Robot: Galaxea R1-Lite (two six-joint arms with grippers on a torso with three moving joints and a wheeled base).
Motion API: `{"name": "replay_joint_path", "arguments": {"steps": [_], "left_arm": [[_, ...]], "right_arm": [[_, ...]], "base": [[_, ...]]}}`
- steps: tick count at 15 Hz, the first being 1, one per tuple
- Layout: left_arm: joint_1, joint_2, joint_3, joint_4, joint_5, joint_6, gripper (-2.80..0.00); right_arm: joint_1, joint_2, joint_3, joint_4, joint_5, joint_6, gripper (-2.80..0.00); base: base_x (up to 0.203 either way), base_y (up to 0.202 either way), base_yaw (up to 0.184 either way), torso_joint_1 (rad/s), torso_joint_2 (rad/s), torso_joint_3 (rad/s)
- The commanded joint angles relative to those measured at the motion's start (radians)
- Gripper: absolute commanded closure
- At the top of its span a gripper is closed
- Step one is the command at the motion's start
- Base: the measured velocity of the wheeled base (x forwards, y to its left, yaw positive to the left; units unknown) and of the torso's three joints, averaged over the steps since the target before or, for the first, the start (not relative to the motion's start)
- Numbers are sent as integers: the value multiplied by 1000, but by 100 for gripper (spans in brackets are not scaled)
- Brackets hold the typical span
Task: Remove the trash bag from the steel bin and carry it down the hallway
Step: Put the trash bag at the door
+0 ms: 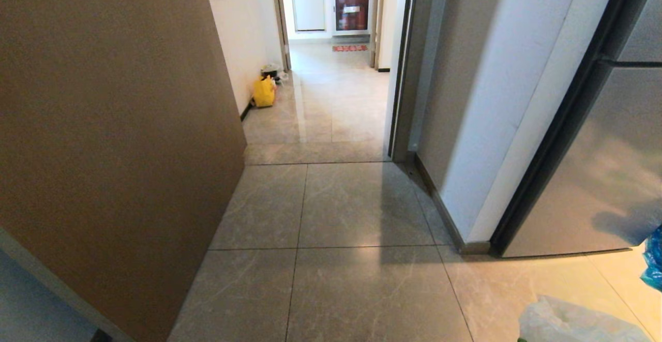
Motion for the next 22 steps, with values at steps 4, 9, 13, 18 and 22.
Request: {"name": "replay_joint_path", "arguments": {"steps": [4,9,13,18,22], "left_arm": [[0,0,0,0,0,-1,0],[0,0,0,0,0,-1,0],[0,0,0,0,0,1,0],[0,2,0,0,0,-1,0],[0,1,0,-1,0,-1,0]], "right_arm": [[1,0,0,0,0,-1,0],[1,1,0,0,0,-1,0],[1,-1,0,0,0,-1,0],[1,1,0,0,0,-1,0],[1,-1,0,0,0,-1,0]], "base": [[194,0,2,6,2,2],[193,0,2,4,3,4],[192,0,0,4,1,4],[193,0,1,2,3,4],[191,0,1,6,4,4]]}}
